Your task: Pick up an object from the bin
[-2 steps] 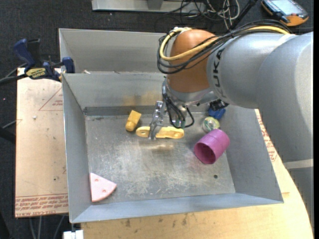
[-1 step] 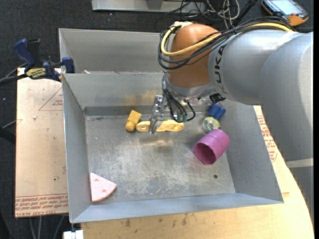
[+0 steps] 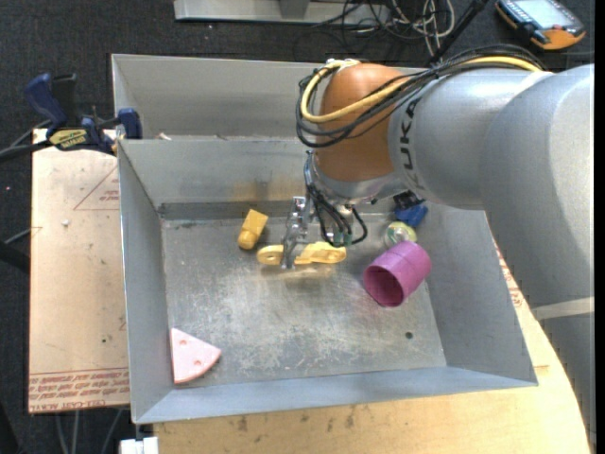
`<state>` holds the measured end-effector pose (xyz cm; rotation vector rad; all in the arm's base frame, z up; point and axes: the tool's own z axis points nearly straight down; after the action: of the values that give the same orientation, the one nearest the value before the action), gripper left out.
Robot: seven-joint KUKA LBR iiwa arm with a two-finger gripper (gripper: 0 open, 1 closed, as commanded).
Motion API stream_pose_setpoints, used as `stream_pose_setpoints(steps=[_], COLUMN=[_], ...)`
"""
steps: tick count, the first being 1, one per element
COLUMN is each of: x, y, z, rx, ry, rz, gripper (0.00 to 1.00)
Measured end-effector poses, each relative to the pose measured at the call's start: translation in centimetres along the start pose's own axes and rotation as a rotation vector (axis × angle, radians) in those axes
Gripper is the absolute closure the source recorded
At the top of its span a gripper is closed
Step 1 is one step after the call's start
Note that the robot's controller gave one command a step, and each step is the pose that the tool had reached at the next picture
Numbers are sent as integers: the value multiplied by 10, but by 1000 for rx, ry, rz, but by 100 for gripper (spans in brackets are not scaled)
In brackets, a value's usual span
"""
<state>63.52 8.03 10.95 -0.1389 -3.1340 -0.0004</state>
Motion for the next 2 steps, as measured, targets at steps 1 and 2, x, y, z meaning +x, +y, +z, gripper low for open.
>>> stream_pose_setpoints(steps=[1,2], x=[-8,-5], y=[-7,-11], z=[-35,-47], rx=[-1,-3], ry=[-4,-13], rz=[23,27], gripper=[100,100])
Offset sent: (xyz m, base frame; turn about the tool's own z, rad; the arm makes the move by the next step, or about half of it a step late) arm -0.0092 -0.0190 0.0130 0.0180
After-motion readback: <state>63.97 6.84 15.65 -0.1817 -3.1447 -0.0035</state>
